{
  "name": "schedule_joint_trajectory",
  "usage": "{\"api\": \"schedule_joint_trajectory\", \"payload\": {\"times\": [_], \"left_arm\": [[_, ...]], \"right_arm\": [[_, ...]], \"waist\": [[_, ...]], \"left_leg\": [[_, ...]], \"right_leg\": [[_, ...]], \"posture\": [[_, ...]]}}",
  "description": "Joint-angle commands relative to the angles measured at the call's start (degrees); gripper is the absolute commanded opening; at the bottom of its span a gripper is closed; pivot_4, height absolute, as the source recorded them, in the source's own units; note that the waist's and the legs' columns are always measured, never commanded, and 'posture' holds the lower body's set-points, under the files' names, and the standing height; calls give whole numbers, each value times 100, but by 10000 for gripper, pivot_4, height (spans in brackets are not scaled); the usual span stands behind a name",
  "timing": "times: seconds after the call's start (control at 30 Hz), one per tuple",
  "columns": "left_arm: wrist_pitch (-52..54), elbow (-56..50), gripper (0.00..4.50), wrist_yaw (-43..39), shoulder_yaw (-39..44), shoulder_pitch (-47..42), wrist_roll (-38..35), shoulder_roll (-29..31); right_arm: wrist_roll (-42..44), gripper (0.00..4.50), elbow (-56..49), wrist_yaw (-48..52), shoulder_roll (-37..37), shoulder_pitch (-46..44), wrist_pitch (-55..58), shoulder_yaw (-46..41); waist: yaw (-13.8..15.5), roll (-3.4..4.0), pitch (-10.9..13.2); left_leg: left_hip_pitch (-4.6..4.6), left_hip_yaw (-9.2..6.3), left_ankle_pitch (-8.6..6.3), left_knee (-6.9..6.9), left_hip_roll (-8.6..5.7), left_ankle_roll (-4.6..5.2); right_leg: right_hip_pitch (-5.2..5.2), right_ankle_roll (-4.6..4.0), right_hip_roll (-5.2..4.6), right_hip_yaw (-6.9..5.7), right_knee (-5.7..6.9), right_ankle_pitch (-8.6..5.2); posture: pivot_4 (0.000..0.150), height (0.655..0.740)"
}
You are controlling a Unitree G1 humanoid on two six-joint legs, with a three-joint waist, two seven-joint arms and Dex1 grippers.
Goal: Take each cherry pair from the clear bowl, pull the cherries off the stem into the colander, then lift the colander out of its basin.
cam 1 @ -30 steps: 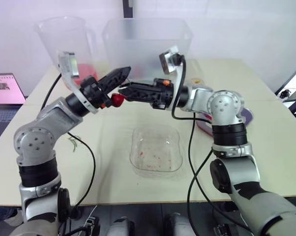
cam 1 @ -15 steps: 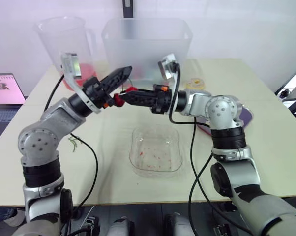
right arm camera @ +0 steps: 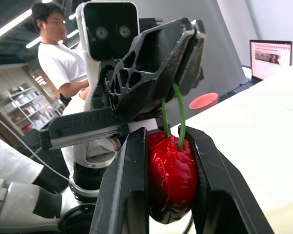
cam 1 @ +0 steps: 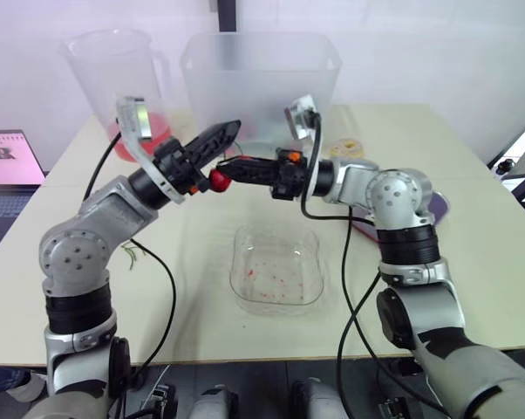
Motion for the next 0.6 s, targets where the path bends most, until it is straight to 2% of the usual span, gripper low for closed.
{"api": "schedule_joint_trajectory", "payload": {"times": [0.03, 0.3, 0.6], "left_arm": [[-196, -107, 0, -47, 79, -74, 19, 57], [-282, -71, 0, -106, 43, -80, 58, 37], [-326, -71, 0, -189, -20, -6, 100, -79]], "right_arm": [[-40, 6386, -155, 175, -148, 58, 10, 129], [-155, 6386, -105, 396, -377, 191, 99, 371], [147, 6386, 321, 331, -364, 42, 365, -100]], "waist": [[3, 0, 0], [2, 0, 0], [8, 0, 0]], "left_leg": [[0, 0, 0, 0, 0, 0], [0, 0, 0, 0, 0, 0], [0, 0, 0, 1, 0, 0]], "right_leg": [[0, 0, 0, 0, 0, 0], [0, 0, 0, 0, 0, 0], [1, 0, -1, 0, -3, 0]], "posture": [[1500, 6863], [1500, 6863], [1500, 6863]]}}
